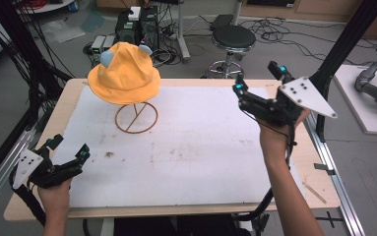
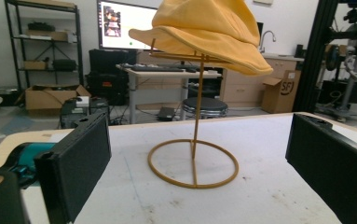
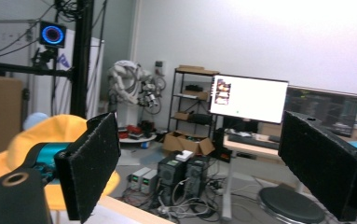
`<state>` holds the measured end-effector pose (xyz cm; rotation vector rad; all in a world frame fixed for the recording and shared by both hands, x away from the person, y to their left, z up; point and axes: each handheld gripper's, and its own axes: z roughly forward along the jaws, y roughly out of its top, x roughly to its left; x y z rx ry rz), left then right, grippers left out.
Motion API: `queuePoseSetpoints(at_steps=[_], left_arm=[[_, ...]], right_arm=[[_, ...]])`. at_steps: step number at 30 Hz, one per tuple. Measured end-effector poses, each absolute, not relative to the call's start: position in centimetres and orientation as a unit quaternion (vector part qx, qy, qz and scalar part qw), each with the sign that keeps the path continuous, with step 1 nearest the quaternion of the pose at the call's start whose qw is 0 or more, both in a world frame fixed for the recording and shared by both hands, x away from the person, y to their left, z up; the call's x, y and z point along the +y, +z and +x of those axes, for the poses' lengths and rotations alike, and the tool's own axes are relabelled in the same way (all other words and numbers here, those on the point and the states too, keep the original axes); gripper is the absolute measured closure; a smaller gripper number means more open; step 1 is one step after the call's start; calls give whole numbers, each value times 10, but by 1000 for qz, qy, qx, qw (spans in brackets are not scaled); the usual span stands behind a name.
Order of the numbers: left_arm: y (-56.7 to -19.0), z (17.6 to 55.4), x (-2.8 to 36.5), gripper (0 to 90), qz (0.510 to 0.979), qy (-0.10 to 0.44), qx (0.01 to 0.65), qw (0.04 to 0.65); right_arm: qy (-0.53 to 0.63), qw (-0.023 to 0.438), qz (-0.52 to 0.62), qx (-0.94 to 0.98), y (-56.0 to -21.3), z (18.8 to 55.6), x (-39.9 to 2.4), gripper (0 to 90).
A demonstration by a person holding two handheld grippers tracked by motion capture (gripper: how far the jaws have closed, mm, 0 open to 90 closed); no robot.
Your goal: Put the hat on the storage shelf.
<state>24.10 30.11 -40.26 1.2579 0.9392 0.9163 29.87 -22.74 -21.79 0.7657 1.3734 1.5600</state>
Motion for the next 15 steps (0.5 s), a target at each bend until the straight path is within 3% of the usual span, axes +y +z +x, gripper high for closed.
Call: queuePoseSetpoints(at_steps=[15], left_arm=[[-397,238,300,68,548,407,403,609]], right_arm=[[604,457,347,554,-282,276,-304,124]])
